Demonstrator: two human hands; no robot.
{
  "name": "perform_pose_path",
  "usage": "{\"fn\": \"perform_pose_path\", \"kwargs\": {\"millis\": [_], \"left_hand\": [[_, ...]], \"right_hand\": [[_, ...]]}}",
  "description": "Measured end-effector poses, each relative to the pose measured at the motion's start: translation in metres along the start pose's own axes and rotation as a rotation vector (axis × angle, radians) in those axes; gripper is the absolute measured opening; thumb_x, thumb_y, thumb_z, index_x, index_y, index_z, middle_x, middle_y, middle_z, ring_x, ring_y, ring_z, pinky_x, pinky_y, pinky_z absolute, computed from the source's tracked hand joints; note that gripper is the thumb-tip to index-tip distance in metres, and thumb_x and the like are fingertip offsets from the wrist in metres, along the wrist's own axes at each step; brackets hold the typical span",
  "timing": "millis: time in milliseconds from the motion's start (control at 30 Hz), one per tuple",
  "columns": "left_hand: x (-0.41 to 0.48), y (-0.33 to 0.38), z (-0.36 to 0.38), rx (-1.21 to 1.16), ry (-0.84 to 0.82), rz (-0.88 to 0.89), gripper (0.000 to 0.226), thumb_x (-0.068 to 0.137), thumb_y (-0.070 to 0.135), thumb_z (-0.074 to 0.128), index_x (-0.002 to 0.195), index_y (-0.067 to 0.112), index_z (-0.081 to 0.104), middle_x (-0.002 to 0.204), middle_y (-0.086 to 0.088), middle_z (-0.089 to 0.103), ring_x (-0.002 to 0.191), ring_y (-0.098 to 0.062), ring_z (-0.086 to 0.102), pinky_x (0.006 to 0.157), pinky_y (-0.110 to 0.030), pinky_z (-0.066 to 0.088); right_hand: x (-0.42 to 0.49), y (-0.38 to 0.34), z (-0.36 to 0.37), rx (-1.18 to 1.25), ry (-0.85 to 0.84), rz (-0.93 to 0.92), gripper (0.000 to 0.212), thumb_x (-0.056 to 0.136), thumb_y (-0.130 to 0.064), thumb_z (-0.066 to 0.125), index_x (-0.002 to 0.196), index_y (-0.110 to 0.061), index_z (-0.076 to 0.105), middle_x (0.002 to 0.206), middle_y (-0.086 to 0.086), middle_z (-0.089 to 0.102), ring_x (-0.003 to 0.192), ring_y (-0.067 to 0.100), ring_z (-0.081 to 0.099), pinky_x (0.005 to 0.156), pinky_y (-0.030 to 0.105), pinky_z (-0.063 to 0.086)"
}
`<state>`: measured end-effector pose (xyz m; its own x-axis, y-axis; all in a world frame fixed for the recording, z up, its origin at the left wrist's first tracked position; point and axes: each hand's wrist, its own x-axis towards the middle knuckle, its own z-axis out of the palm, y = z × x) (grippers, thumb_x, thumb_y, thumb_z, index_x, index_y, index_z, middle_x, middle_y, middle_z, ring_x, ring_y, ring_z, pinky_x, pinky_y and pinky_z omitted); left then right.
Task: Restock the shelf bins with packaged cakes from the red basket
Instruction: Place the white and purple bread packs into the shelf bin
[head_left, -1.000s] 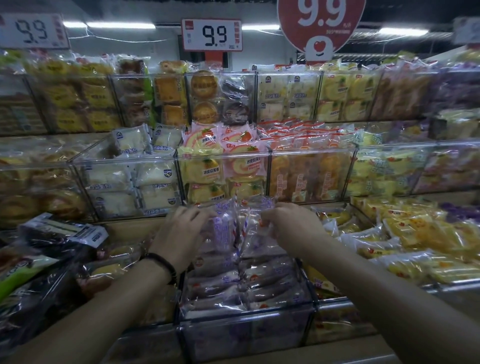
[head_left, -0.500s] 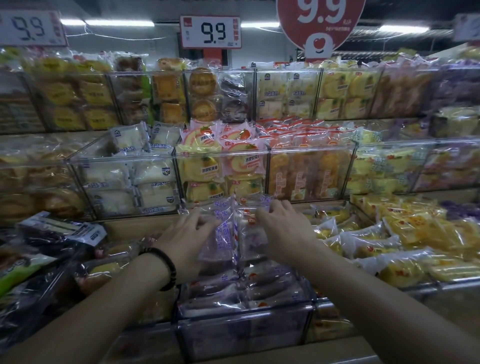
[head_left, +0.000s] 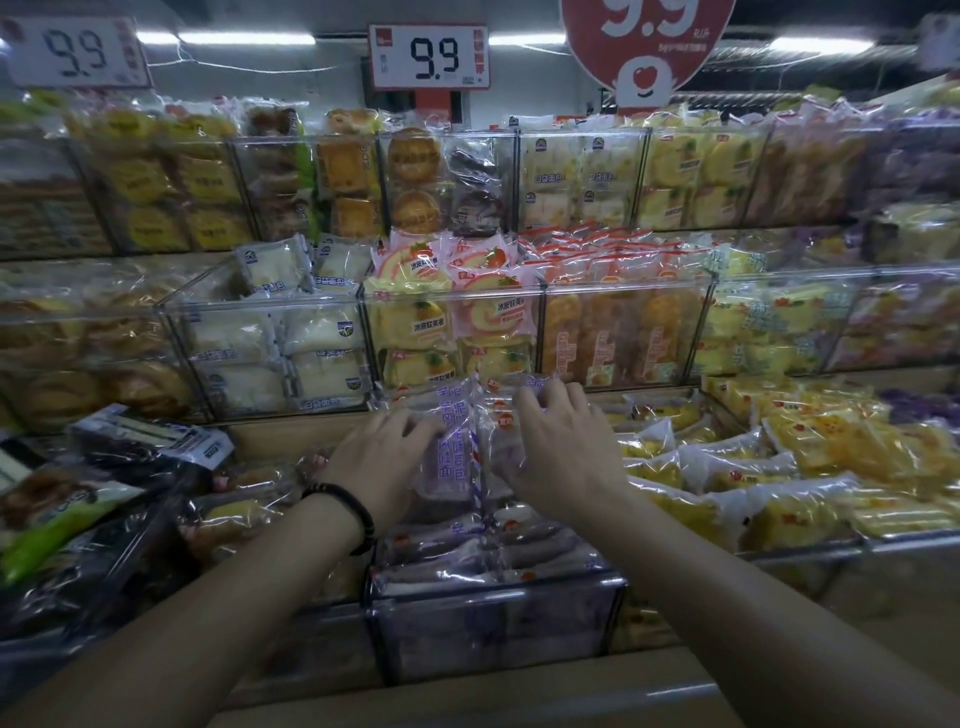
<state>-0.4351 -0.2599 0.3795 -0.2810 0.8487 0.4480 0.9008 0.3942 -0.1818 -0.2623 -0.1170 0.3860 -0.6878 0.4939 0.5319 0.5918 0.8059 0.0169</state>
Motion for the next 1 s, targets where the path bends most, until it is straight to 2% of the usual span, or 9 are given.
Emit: {"fn": "perform_pose_path", "kwargs": {"millis": [133, 233, 300, 367, 433, 567, 733, 867, 1000], "left_hand": [[0.004, 0.006, -0.003, 0.024, 0.084, -0.007, 0.067, 0.082, 0.008, 0.071, 0.142, 0.027, 0.048, 0.132, -0.004, 0.05, 0.123, -0.027, 0.048, 0.091, -0.035, 0.046], [0.002, 0.002, 0.001, -0.03, 0.093, 0.002, 0.076, 0.075, 0.002, 0.075, 0.142, 0.026, 0.049, 0.13, -0.005, 0.05, 0.122, -0.028, 0.049, 0.09, -0.035, 0.048], [-0.004, -0.003, 0.0, -0.05, 0.086, -0.029, 0.089, 0.07, 0.019, 0.085, 0.146, 0.033, 0.042, 0.137, -0.003, 0.043, 0.129, -0.027, 0.044, 0.1, -0.037, 0.049], [-0.01, -0.013, -0.004, -0.072, 0.103, -0.146, 0.105, 0.06, 0.052, 0.088, 0.149, 0.043, 0.034, 0.141, 0.0, 0.038, 0.131, -0.026, 0.04, 0.108, -0.046, 0.042], [-0.015, -0.027, -0.007, -0.214, 0.079, -0.269, 0.104, 0.057, 0.059, 0.088, 0.145, 0.041, 0.038, 0.135, 0.003, 0.043, 0.124, -0.022, 0.046, 0.106, -0.045, 0.044], [-0.022, -0.043, -0.015, -0.548, -0.109, -0.423, 0.076, 0.055, 0.045, 0.1, 0.113, 0.03, 0.054, 0.103, 0.008, 0.071, 0.092, -0.009, 0.069, 0.083, -0.037, 0.061], [-0.022, -0.029, -0.017, -0.636, -0.109, -0.489, 0.068, 0.06, 0.034, 0.1, 0.108, 0.025, 0.053, 0.086, 0.008, 0.068, 0.077, -0.005, 0.062, 0.058, -0.022, 0.045], [-0.012, -0.023, -0.005, -0.659, 0.045, -0.477, 0.064, 0.061, 0.018, 0.1, 0.104, 0.031, 0.054, 0.076, 0.008, 0.072, 0.074, -0.006, 0.069, 0.062, -0.028, 0.057], [-0.007, -0.023, 0.008, -0.619, 0.043, -0.507, 0.055, 0.066, 0.008, 0.093, 0.09, 0.036, 0.052, 0.072, 0.011, 0.073, 0.072, -0.005, 0.069, 0.069, -0.036, 0.062]], "right_hand": [[-0.002, -0.008, 0.01, 0.075, -0.042, 0.12, 0.067, 0.096, -0.051, 0.063, 0.147, -0.016, 0.037, 0.145, 0.016, 0.044, 0.14, 0.037, 0.039, 0.103, 0.046, 0.053], [-0.007, -0.014, 0.011, 0.095, -0.025, 0.163, 0.069, 0.095, -0.045, 0.068, 0.148, -0.015, 0.035, 0.148, 0.017, 0.042, 0.143, 0.038, 0.037, 0.104, 0.046, 0.053], [-0.012, -0.018, 0.008, 0.079, -0.019, 0.169, 0.07, 0.096, -0.045, 0.065, 0.15, -0.015, 0.033, 0.152, 0.019, 0.038, 0.146, 0.039, 0.034, 0.108, 0.047, 0.051], [-0.018, -0.02, 0.002, 0.045, 0.056, 0.152, 0.061, 0.097, -0.043, 0.058, 0.148, -0.016, 0.037, 0.15, 0.019, 0.04, 0.143, 0.038, 0.037, 0.111, 0.048, 0.046], [-0.023, -0.025, -0.005, 0.051, 0.126, 0.097, 0.05, 0.097, -0.04, 0.054, 0.141, -0.017, 0.046, 0.139, 0.015, 0.049, 0.129, 0.034, 0.046, 0.104, 0.046, 0.048], [-0.026, -0.041, -0.011, 0.144, -0.013, -0.083, 0.026, 0.096, -0.034, 0.064, 0.12, -0.024, 0.064, 0.119, 0.002, 0.063, 0.113, 0.026, 0.055, 0.087, 0.04, 0.052], [-0.027, -0.051, 0.0, 0.173, -0.118, -0.073, 0.023, 0.092, -0.025, 0.072, 0.114, -0.032, 0.073, 0.11, 0.0, 0.067, 0.105, 0.026, 0.066, 0.072, 0.035, 0.048], [-0.023, -0.046, 0.009, 0.167, -0.076, -0.009, 0.025, 0.094, -0.017, 0.072, 0.116, -0.028, 0.077, 0.115, -0.002, 0.069, 0.103, 0.025, 0.068, 0.08, 0.038, 0.057], [-0.016, -0.044, 0.014, 0.195, -0.063, 0.015, 0.018, 0.095, -0.025, 0.072, 0.112, -0.028, 0.078, 0.115, 0.0, 0.066, 0.104, 0.029, 0.066, 0.083, 0.046, 0.06]]}}
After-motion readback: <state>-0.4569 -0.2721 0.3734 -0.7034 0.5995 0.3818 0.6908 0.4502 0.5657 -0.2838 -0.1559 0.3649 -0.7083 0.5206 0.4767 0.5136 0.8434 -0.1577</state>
